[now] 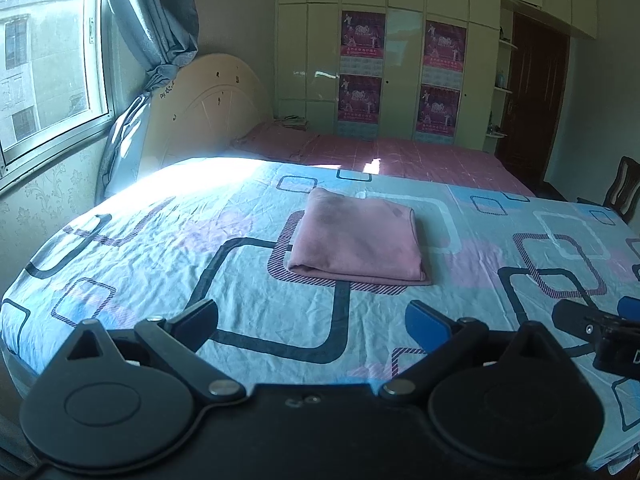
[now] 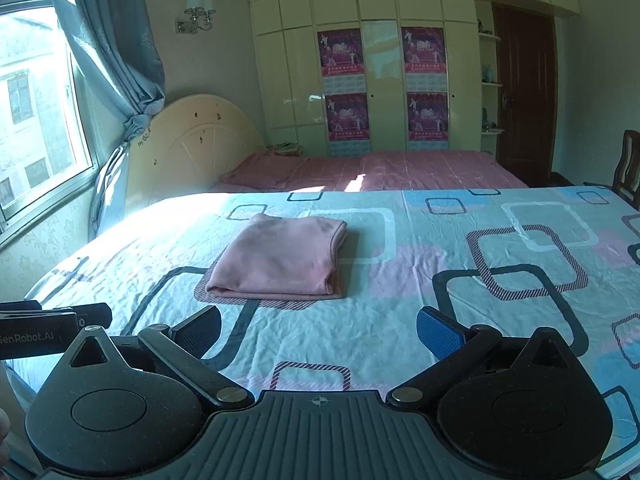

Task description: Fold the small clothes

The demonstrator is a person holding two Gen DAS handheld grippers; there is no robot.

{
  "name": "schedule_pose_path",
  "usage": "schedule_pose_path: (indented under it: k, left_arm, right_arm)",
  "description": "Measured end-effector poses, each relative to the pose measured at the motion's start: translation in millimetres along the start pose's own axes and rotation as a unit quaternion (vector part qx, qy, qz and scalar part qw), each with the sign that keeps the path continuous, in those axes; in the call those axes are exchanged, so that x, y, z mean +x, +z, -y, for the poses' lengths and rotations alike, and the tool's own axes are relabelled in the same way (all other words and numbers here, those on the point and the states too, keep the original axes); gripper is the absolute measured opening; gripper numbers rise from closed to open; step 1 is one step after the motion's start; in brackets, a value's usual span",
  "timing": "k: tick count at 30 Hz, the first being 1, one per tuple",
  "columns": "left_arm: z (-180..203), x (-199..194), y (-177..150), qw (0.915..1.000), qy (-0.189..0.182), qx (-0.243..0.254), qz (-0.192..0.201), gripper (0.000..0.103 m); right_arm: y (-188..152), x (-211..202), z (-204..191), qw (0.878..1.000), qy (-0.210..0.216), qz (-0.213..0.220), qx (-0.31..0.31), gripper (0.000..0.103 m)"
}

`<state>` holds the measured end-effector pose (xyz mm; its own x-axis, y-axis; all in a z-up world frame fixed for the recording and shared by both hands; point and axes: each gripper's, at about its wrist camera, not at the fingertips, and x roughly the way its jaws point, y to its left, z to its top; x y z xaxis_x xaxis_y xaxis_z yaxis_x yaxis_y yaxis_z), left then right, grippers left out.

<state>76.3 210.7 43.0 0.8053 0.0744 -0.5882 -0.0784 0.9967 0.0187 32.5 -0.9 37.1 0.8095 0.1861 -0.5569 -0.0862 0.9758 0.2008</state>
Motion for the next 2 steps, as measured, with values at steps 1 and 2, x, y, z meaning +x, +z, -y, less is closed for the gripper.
schedule_pose_path:
  k: [1, 2]
  left_arm:
    - [0.2, 5.7, 2.8, 1.0000, 0.002, 0.000, -0.001, 0.103]
    - [-1.1, 13.4, 6.4, 1.0000, 0.000, -0.002, -0.007, 0.103]
  right_arm:
    - [0.1, 3.9, 2.3, 1.000, -0.003, -0.003, 0.001, 0.103]
    - [0.1, 7.7, 4.6, 1.000, -0.006, -0.006, 0.003, 0.103]
